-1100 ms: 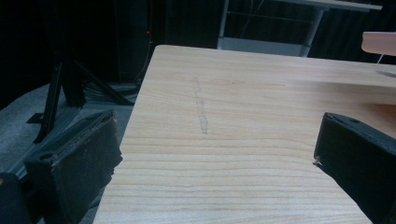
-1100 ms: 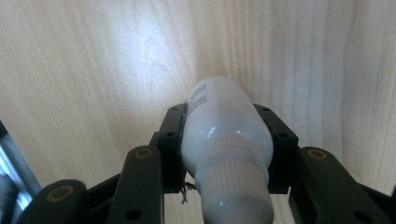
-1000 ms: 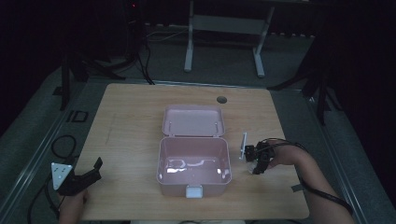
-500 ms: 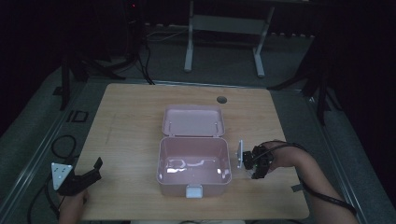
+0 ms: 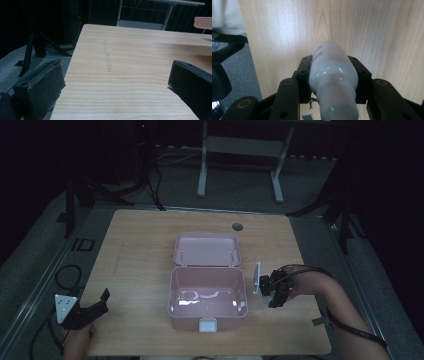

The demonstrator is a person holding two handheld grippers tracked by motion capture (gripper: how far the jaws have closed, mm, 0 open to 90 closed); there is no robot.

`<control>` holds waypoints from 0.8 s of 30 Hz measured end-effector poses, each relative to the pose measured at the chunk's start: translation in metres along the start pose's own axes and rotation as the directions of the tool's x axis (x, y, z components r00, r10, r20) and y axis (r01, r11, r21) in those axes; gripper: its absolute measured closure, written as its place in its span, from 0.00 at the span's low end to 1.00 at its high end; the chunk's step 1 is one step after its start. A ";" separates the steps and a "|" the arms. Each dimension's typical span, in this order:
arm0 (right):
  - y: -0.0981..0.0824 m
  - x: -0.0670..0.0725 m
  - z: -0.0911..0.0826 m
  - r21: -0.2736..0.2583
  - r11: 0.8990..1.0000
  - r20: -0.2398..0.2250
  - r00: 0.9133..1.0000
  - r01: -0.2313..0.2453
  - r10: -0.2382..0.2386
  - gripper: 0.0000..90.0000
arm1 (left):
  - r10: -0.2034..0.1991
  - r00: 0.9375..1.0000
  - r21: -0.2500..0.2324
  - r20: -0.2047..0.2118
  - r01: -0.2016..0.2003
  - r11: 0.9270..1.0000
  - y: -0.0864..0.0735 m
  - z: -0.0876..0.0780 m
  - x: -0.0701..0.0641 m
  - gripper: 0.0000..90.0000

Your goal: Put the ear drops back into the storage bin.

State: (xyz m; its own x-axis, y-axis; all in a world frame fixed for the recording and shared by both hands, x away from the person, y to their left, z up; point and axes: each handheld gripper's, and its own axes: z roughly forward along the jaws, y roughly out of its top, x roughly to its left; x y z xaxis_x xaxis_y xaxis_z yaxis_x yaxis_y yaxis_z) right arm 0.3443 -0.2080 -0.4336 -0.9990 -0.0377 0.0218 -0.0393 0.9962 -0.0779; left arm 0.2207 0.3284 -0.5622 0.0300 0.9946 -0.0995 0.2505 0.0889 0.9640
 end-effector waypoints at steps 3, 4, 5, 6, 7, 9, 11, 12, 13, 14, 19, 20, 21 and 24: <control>0.001 0.002 -0.009 0.006 1.000 0.006 1.000 0.000 0.000 0.66 | 0.000 1.000 0.000 -0.001 0.000 1.000 0.000 0.000 0.000 0.01; 0.002 0.003 -0.012 0.006 1.000 0.002 1.000 -0.001 0.001 0.66 | 0.001 1.000 0.000 -0.001 -0.001 1.000 0.000 0.000 0.000 0.01; 0.002 0.004 -0.015 0.006 1.000 0.002 1.000 0.003 -0.003 0.66 | 0.000 1.000 0.000 -0.001 0.000 1.000 0.000 0.000 0.000 0.01; 0.003 0.004 -0.017 0.007 1.000 0.003 1.000 0.005 -0.005 0.66 | -0.001 1.000 0.000 -0.001 0.001 1.000 0.000 0.000 0.000 0.01; 0.003 0.005 -0.020 0.009 1.000 0.003 1.000 0.008 -0.008 0.66 | 0.000 1.000 0.000 -0.002 0.000 1.000 0.000 0.000 0.000 0.01; 0.004 0.006 -0.027 0.013 1.000 0.007 1.000 0.006 -0.006 0.66 | 0.000 1.000 0.001 -0.002 0.000 1.000 0.000 0.000 0.000 0.01; 0.005 0.007 -0.033 0.018 1.000 0.007 1.000 0.008 -0.008 0.66 | 0.000 1.000 0.000 -0.002 0.000 1.000 0.000 0.000 0.000 0.01; 0.005 0.007 -0.036 0.015 1.000 0.011 1.000 0.009 -0.009 0.66 | 0.000 1.000 0.000 -0.002 0.000 1.000 0.000 0.000 0.000 0.01; 0.006 0.006 -0.039 0.014 1.000 0.010 1.000 0.010 -0.010 0.66 | 0.000 1.000 0.000 -0.002 0.000 1.000 0.000 0.000 0.000 0.01; 0.007 0.007 -0.042 0.016 1.000 0.013 1.000 0.012 -0.013 0.66 | -0.001 1.000 0.001 -0.002 0.001 1.000 0.000 0.000 0.000 0.01; 0.014 0.009 -0.055 0.002 1.000 0.022 1.000 0.022 -0.022 0.66 | -0.001 1.000 0.000 -0.003 0.001 1.000 0.000 0.000 0.000 0.01; 0.017 0.009 -0.057 0.000 1.000 0.025 0.999 0.025 -0.025 0.66 | -0.001 1.000 0.000 -0.003 0.001 1.000 0.000 0.000 0.000 0.01; 0.020 0.010 -0.059 -0.002 0.999 0.026 0.999 0.032 -0.032 0.66 | -0.001 1.000 -0.001 -0.003 0.001 1.000 0.000 0.000 0.000 0.01; 0.027 0.012 -0.063 0.001 0.999 0.030 0.999 0.045 -0.045 0.66 | -0.003 1.000 -0.002 -0.003 0.003 1.000 0.000 0.000 0.000 0.01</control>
State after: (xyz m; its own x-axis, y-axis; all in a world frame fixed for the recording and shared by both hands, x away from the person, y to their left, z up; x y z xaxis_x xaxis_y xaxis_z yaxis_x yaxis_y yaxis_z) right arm 0.3327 -0.1763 -0.3727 -0.9964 -0.0844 -0.0048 -0.0838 0.9935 -0.0775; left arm 0.2206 0.3289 -0.5622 0.0268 0.9945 -0.1017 0.2485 0.0919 0.9643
